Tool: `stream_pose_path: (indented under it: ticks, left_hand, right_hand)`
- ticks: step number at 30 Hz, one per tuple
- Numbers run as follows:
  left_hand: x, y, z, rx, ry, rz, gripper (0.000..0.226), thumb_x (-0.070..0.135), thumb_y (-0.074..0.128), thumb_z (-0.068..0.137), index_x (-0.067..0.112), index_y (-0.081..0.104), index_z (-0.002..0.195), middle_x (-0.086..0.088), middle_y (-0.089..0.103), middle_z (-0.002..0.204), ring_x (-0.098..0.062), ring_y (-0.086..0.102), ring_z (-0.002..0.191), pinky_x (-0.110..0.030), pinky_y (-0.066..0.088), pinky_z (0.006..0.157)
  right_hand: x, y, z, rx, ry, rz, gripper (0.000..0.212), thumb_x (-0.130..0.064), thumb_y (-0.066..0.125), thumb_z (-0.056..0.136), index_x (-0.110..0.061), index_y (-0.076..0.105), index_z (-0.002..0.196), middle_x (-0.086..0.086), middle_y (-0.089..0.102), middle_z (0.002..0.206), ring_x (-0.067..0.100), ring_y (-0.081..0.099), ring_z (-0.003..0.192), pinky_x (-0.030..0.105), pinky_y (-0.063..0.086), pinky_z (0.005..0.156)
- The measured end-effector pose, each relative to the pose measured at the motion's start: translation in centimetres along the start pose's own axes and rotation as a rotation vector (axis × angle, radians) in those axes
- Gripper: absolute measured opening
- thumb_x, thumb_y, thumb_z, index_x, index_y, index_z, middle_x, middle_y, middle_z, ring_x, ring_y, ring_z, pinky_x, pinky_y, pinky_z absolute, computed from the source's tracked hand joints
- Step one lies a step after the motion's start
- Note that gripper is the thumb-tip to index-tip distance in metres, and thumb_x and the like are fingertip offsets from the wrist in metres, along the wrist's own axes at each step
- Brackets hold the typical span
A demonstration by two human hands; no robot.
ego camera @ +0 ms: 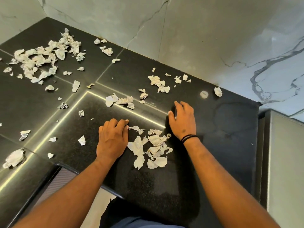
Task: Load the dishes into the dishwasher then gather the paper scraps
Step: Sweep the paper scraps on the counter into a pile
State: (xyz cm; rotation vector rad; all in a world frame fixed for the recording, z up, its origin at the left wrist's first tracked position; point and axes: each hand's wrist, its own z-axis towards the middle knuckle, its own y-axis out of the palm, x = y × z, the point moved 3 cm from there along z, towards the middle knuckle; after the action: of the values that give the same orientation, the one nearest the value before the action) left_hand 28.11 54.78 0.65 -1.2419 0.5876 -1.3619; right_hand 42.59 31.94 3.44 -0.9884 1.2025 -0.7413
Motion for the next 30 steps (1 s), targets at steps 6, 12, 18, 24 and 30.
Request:
stream_pose_path:
  ticks: [6,12,18,24,30]
  left_hand:
    - [0.0,0.1,0.0,0.0,0.001,0.004,0.026,0.032,0.049,0.099,0.017,0.067,0.111,-0.002,0.048,0.083,-0.024,0.047,0.076,-0.041,0.037,0.067]
    - [0.0,0.1,0.0,-0.006,-0.008,-0.001,0.026,0.031,0.049,0.099,0.017,0.068,0.111,-0.003,0.05,0.085,-0.025,0.049,0.078,-0.042,0.038,0.069]
    - [-0.1,0.2,0.0,-0.014,-0.015,0.009,0.026,0.032,0.049,0.099,0.018,0.068,0.111,-0.003,0.051,0.086,-0.025,0.049,0.079,-0.04,0.037,0.07]
    - [0.0,0.1,0.0,-0.029,-0.023,0.016,0.027,0.034,0.046,0.1,0.018,0.067,0.11,-0.001,0.049,0.085,-0.023,0.048,0.078,-0.04,0.038,0.07]
    - [0.1,0.0,-0.1,-0.031,-0.026,0.026,0.03,0.035,0.044,0.101,0.018,0.066,0.111,-0.001,0.049,0.085,-0.022,0.047,0.078,-0.041,0.039,0.07]
  right_hand:
    - [6.1,-3.4,6.7,0.066,0.236,-0.257,0.069,-0.042,0.062,0.091,-0.018,0.038,0.15,0.017,0.014,0.164,0.046,0.009,0.15,0.06,0.022,0.118]
    - [10.1,-3.6,9.8,-0.079,0.378,-0.226,0.062,-0.05,0.05,0.097,-0.005,0.049,0.14,0.021,0.034,0.152,0.046,0.03,0.138,0.056,0.032,0.112]
    - [0.4,-0.5,0.3,-0.029,-0.09,-0.155,0.034,-0.031,0.041,0.101,-0.009,0.063,0.114,0.016,0.054,0.119,0.032,0.047,0.106,0.042,0.044,0.089]
    - [-4.2,0.5,-2.4,-0.025,-0.217,-0.118,0.036,-0.034,0.043,0.1,-0.012,0.059,0.124,0.009,0.055,0.129,0.027,0.047,0.119,0.045,0.045,0.102]
    - [-4.7,0.6,5.3,-0.186,-0.066,-0.108,0.07,-0.048,0.051,0.098,-0.011,0.029,0.153,0.012,0.016,0.164,0.038,0.029,0.14,0.051,0.039,0.11]
